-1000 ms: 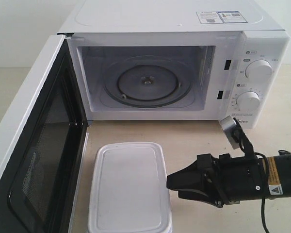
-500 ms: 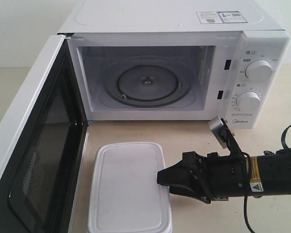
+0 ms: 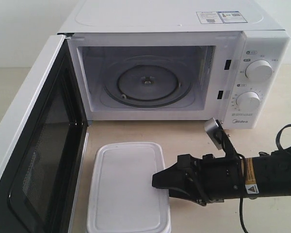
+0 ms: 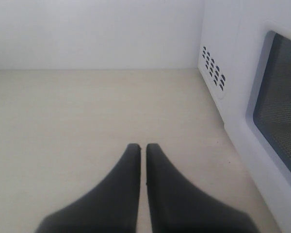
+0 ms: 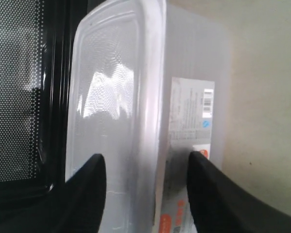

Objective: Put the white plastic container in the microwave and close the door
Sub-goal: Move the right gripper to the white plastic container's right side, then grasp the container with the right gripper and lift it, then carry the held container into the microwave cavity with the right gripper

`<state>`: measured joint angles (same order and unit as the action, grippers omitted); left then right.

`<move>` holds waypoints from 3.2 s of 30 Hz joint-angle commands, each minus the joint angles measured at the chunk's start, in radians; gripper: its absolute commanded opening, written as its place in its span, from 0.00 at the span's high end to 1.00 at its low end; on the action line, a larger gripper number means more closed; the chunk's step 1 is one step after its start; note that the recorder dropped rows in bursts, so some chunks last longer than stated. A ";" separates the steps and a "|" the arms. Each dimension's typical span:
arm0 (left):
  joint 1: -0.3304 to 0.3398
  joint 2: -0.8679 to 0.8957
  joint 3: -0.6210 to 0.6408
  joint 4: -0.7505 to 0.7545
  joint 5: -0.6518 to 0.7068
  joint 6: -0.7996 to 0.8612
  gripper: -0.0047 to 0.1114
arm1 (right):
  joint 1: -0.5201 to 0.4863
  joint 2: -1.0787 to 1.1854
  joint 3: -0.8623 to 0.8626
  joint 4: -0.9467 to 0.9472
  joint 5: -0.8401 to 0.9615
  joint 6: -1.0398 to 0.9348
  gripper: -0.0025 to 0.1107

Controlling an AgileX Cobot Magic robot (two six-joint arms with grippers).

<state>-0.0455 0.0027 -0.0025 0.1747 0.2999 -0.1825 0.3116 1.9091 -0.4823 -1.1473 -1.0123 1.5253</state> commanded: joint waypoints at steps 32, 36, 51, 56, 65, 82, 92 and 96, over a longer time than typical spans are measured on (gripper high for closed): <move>0.004 -0.003 0.003 -0.006 -0.004 -0.009 0.92 | 0.046 -0.393 -0.018 0.225 0.238 0.151 0.98; 0.004 -0.003 0.003 -0.006 -0.004 -0.009 0.92 | 0.046 -0.495 -0.018 0.258 0.330 0.204 0.98; 0.004 -0.003 0.003 -0.006 -0.004 -0.009 0.92 | 0.073 -0.716 0.105 0.281 0.482 0.439 0.98; 0.004 -0.003 0.003 -0.006 -0.004 -0.009 0.92 | 0.164 -0.801 0.105 0.269 0.670 0.546 0.98; 0.004 -0.003 0.003 -0.006 -0.004 -0.009 0.92 | 0.282 -0.888 0.084 0.213 0.976 0.571 0.98; 0.004 -0.003 0.003 -0.006 -0.004 -0.009 0.92 | 0.349 -0.900 0.063 0.196 1.084 0.571 0.98; 0.004 -0.003 0.003 -0.006 -0.004 -0.009 0.92 | 0.346 -0.842 0.063 0.239 0.919 0.554 0.98; 0.004 -0.003 0.003 -0.006 -0.004 -0.009 0.92 | 0.258 -0.722 0.068 0.484 0.647 0.229 0.98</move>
<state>-0.0455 0.0027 -0.0025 0.1747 0.2999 -0.1825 0.6058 1.1574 -0.4100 -0.8017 -0.2578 1.9200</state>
